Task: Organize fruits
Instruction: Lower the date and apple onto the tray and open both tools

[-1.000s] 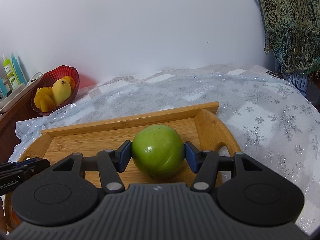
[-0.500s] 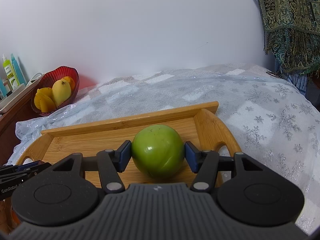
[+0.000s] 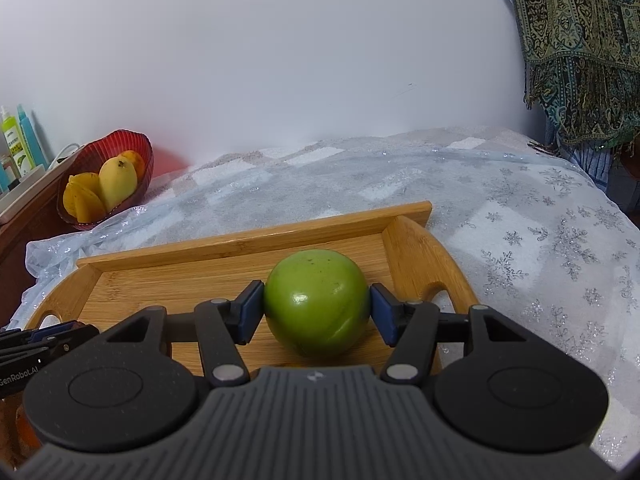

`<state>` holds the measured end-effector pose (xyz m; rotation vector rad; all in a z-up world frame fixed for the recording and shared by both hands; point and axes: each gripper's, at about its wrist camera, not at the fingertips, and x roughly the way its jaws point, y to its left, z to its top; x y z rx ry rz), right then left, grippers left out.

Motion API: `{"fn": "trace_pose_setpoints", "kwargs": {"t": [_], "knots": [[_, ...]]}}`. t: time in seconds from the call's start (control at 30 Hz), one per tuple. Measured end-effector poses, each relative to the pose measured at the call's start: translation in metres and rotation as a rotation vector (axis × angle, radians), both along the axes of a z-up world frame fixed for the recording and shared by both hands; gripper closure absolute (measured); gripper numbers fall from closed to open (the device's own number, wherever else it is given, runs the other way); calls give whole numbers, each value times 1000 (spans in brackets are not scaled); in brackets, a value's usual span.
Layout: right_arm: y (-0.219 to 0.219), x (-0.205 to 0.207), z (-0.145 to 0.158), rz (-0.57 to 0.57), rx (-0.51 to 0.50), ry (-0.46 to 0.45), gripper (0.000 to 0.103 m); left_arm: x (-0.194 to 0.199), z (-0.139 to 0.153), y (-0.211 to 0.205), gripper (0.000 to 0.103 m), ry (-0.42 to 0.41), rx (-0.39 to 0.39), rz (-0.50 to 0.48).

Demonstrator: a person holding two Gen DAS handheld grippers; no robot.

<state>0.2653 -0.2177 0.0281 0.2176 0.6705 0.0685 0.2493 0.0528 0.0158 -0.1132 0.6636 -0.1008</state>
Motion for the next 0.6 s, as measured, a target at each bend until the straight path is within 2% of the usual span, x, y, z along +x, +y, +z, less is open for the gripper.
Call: {"fn": "trace_pose_setpoints", "kwargs": {"t": [0.3, 0.47, 0.53, 0.6], "knots": [[0, -2, 1, -2, 0, -12, 40, -1, 0, -1, 74, -2, 2, -8], [0, -4, 5, -5, -6, -30, 39, -3, 2, -3, 66, -12, 10, -17], [0, -5, 7, -7, -10, -43, 35, -4, 3, -4, 60, -21, 18, -15], [1, -7, 10, -8, -17, -57, 33, -6, 5, -4, 58, -27, 22, -11]]}}
